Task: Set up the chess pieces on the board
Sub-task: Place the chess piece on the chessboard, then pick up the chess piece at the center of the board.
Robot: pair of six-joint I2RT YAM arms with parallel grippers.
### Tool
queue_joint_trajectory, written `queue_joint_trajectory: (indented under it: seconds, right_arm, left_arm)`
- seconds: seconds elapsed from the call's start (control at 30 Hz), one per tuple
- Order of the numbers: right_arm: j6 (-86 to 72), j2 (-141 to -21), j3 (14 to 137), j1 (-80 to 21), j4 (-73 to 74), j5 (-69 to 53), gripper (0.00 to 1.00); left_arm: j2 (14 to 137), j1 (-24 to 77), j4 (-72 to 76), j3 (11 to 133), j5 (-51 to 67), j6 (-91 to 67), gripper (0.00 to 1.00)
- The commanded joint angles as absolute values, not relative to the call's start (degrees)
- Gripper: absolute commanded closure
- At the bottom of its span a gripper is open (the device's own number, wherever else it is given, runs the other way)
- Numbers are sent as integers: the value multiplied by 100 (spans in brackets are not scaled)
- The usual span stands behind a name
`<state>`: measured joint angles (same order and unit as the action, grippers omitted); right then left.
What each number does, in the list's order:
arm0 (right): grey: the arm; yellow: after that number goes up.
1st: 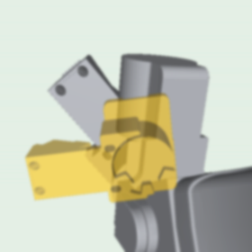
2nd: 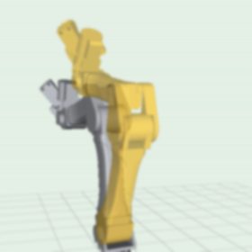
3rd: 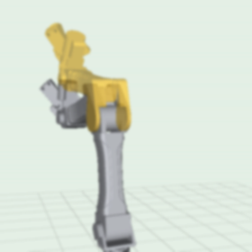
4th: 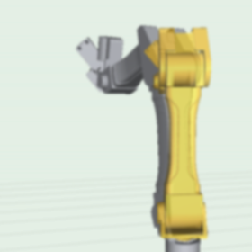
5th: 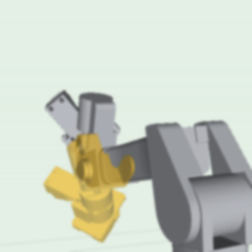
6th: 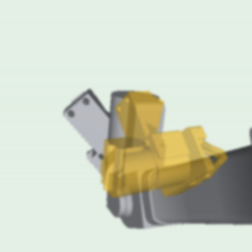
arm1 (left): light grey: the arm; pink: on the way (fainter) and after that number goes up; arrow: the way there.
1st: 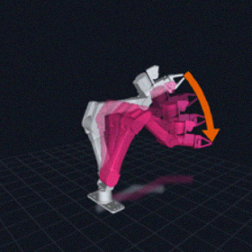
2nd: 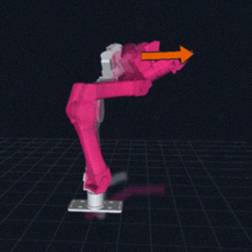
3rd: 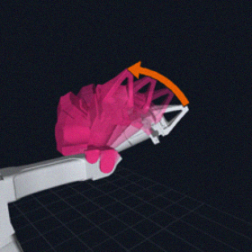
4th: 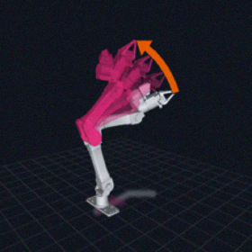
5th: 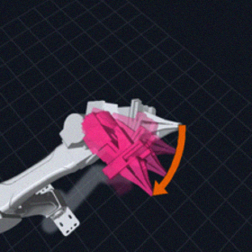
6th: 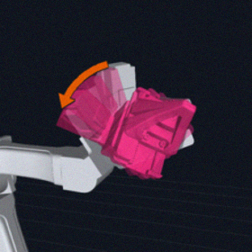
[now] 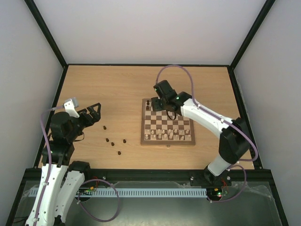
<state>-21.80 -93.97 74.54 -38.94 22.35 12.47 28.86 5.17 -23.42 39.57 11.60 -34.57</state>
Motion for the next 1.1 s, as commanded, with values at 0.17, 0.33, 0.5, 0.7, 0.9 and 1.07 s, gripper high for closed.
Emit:
queue_joint_trajectory:
  seconds: [0.17, 0.33, 0.5, 0.7, 0.9, 1.07]
  right_arm:
    - [-2213, -9421, 7169, -5486, 2172, 387, 22]
    - [-2253, -10008, 7410, -6068, 2093, 346, 40]
    - [-2280, -10606, 7836, -6452, 2185, 536, 51]
    - [-2262, -11184, 8241, -6657, 2209, 442, 60]
    - [-2259, -11558, 8597, -6728, 2358, 535, 68]
    - [-2268, -11720, 8648, -6732, 2409, 641, 73]
  left_arm:
    - [2872, 492, -2410, 4172, 1083, -3415, 0]
    - [2833, 492, -2538, 4291, 1074, -3418, 0]
    - [2720, 492, -2697, 4455, 1056, -3423, 0]
    - [2681, 492, -2786, 4564, 1013, -3400, 1]
    - [2683, 492, -2777, 4545, 1025, -3401, 1]
    - [2663, 492, -2758, 4470, 1027, -3401, 0]
